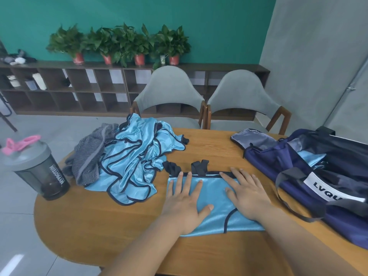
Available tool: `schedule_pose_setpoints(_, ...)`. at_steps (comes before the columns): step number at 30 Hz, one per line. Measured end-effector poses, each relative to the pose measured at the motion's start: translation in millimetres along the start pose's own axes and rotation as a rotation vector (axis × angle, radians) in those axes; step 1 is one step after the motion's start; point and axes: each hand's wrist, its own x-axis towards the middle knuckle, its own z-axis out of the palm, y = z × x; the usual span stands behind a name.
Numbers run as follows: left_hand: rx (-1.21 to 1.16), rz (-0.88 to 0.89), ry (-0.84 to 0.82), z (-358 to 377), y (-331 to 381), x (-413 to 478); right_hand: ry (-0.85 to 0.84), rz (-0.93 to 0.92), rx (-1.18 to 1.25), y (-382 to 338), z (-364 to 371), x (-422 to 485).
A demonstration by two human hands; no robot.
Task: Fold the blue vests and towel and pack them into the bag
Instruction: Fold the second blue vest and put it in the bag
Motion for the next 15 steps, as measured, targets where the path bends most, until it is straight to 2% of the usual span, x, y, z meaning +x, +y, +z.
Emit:
schedule_pose_setpoints(5, -0.022, 0.015, 0.025, 0.3, -0.8, 1.3, -0.042, 0.040, -0.055, -9.2, -7.4, 5.1)
schedule_pose_setpoints(7, -0.092, 0.020, 0.126, 3.7, -2.7, -1.4, 0.125, -0.014, -0.063, -26.9, -12.6, 2.1)
schedule_pose_setpoints(10, -0.246, 0.018, 0.392, 6.9, -5.7, -6.1, 0.411, -0.186, 0.150, -59.0, -11.1, 3.7)
schedule_pose_setpoints(11, -0.280, -0.004, 0.468, 7.8, -7.3, -6.5, 0.445, -0.234, 0.220, -68.3, -9.6, 5.7)
schedule_pose_setpoints(13, -0.324, -0.106, 0.574, 7.1, -12.0, -6.6, 0.375, -0.281, 0.278, -79.9, -6.6, 9.2)
schedule_pose_setpoints(15, -0.384, -0.239, 0.557, -0.2, -21.1, -5.0, 0.292, -0.287, 0.263, -80.6, 1.7, 12.1)
